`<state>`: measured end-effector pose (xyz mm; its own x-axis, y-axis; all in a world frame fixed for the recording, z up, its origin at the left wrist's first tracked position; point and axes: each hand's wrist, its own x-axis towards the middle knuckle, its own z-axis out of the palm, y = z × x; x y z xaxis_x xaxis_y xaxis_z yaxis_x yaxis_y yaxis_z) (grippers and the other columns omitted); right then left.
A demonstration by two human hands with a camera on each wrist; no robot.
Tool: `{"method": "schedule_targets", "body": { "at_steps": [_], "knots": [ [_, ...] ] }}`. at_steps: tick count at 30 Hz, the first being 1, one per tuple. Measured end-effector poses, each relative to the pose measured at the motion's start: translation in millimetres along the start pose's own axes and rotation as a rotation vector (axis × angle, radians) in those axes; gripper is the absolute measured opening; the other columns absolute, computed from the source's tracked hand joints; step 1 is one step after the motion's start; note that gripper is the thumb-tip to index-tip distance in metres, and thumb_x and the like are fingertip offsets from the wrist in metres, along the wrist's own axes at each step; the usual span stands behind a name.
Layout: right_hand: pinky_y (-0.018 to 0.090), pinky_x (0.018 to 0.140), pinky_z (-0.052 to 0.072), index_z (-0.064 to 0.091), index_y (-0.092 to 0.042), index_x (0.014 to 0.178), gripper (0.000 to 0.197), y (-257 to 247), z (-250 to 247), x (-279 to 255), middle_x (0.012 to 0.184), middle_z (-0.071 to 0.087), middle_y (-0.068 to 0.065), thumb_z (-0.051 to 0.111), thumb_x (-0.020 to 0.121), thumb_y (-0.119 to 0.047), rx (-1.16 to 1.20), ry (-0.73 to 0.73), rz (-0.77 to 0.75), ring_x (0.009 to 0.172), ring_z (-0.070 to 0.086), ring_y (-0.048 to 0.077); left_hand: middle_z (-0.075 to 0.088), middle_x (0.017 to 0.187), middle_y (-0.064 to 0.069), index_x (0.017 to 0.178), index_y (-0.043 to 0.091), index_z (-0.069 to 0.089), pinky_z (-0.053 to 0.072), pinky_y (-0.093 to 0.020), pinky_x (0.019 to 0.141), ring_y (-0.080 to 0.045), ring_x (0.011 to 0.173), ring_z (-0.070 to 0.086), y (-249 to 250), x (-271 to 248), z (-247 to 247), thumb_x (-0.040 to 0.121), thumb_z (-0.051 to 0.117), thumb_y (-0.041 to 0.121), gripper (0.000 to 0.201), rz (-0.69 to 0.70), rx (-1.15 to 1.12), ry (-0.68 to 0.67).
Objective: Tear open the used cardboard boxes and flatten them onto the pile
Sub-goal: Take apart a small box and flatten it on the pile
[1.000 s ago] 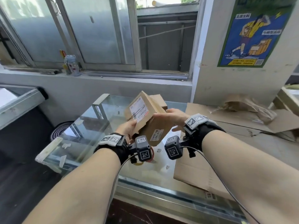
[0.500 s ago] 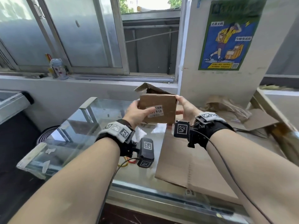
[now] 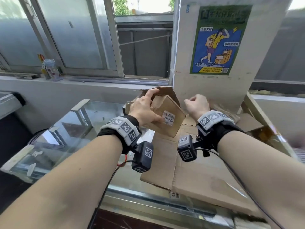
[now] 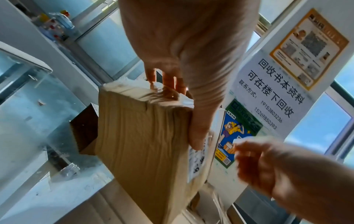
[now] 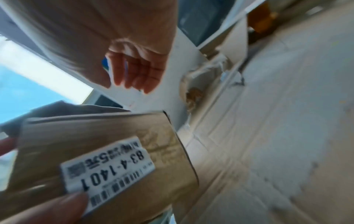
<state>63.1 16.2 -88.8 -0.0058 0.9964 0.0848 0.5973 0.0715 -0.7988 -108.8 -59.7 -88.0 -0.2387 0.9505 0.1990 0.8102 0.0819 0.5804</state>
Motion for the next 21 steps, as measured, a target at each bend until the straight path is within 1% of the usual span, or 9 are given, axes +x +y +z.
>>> {"method": "schedule_targets", "body": {
  "at_steps": [1,3,6,10,12,14,16,18,21],
  "knots": [
    [0.029,0.075,0.045,0.063,-0.006,0.094,0.015,-7.7,-5.4,-1.9,0.092,0.063,0.008,0.055,0.087,-0.017,0.003,0.043,-0.128,0.084,0.058,0.023,0.059,0.113,0.003,0.14,0.044,0.028,0.042,-0.04,0.1,-0.022,0.113,0.052,3.4,-1.4,2.3,0.056,0.088,0.036,0.104,0.008,0.078,0.022],
    [0.03,0.078,0.049,0.065,-0.01,0.094,0.012,-20.3,-11.3,-6.0,0.094,0.065,0.006,0.055,0.087,-0.009,0.052,-0.013,-0.326,0.086,0.059,0.02,0.06,0.117,0.004,0.144,0.044,0.02,0.037,-0.041,0.103,-0.021,0.116,0.051,9.6,-3.5,5.2,0.057,0.087,0.039,0.109,0.026,0.181,0.048],
    [0.034,0.086,0.054,0.069,-0.016,0.092,0.022,-27.6,-14.1,-10.7,0.099,0.065,0.004,0.053,0.086,-0.001,0.045,-0.15,-0.425,0.092,0.063,0.02,0.059,0.114,0.006,0.146,0.046,0.014,0.038,-0.041,0.102,-0.02,0.116,0.051,17.2,-3.1,8.2,0.055,0.088,0.04,0.117,0.042,0.163,0.01],
    [0.037,0.091,0.051,0.065,-0.012,0.106,0.018,-24.8,-11.9,-8.3,0.108,0.064,0.005,0.06,0.089,-0.019,-0.019,-0.213,-0.359,0.1,0.061,0.021,0.055,0.105,0.011,0.146,0.048,0.011,0.046,-0.041,0.095,-0.017,0.106,0.054,23.9,-2.7,7.5,0.053,0.09,0.036,0.123,0.089,0.052,-0.061],
    [0.037,0.089,0.052,0.065,-0.009,0.105,0.03,-20.3,-11.0,-5.2,0.104,0.067,0.004,0.065,0.087,-0.033,-0.032,-0.301,-0.273,0.096,0.064,0.02,0.058,0.109,0.01,0.148,0.045,0.01,0.046,-0.039,0.096,-0.016,0.105,0.054,29.4,-2.7,7.9,0.055,0.089,0.032,0.123,0.146,0.053,-0.08],
    [0.037,0.088,0.054,0.069,-0.008,0.101,0.032,-14.9,-12.1,-3.2,0.099,0.071,0.006,0.07,0.083,-0.034,0.038,-0.396,-0.167,0.092,0.067,0.02,0.059,0.113,0.007,0.149,0.039,0.015,0.045,-0.035,0.098,-0.015,0.107,0.053,36.2,-3.3,9.7,0.057,0.088,0.028,0.118,0.19,0.04,-0.126],
    [0.034,0.087,0.054,0.073,-0.008,0.099,0.024,-8.6,-16.1,-1.3,0.096,0.071,0.008,0.072,0.082,-0.026,0.044,-0.427,-0.131,0.088,0.066,0.018,0.058,0.113,0.005,0.145,0.03,0.03,0.045,-0.034,0.098,-0.014,0.108,0.053,39.7,-4.6,11.1,0.061,0.087,0.029,0.102,0.191,0.043,-0.196],
    [0.034,0.087,0.053,0.073,-0.008,0.099,0.021,-0.9,-18.5,-0.2,0.094,0.07,0.008,0.072,0.083,-0.021,0.021,-0.423,-0.106,0.089,0.065,0.019,0.058,0.112,0.004,0.127,0.021,0.049,0.045,-0.034,0.096,-0.015,0.107,0.053,41.2,-5.5,10.3,0.063,0.086,0.035,0.075,0.196,0.12,-0.223],
    [0.04,0.093,0.052,0.072,-0.009,0.098,0.02,9.5,-15.0,0.7,0.096,0.069,0.008,0.076,0.079,-0.018,0.054,-0.398,-0.041,0.095,0.065,0.021,0.058,0.1,0.008,0.105,0.024,0.058,0.032,-0.034,0.107,-0.012,0.099,0.053,44.1,-6.8,12.2,0.063,0.082,0.045,0.053,0.268,0.344,-0.231]
  ]
}}
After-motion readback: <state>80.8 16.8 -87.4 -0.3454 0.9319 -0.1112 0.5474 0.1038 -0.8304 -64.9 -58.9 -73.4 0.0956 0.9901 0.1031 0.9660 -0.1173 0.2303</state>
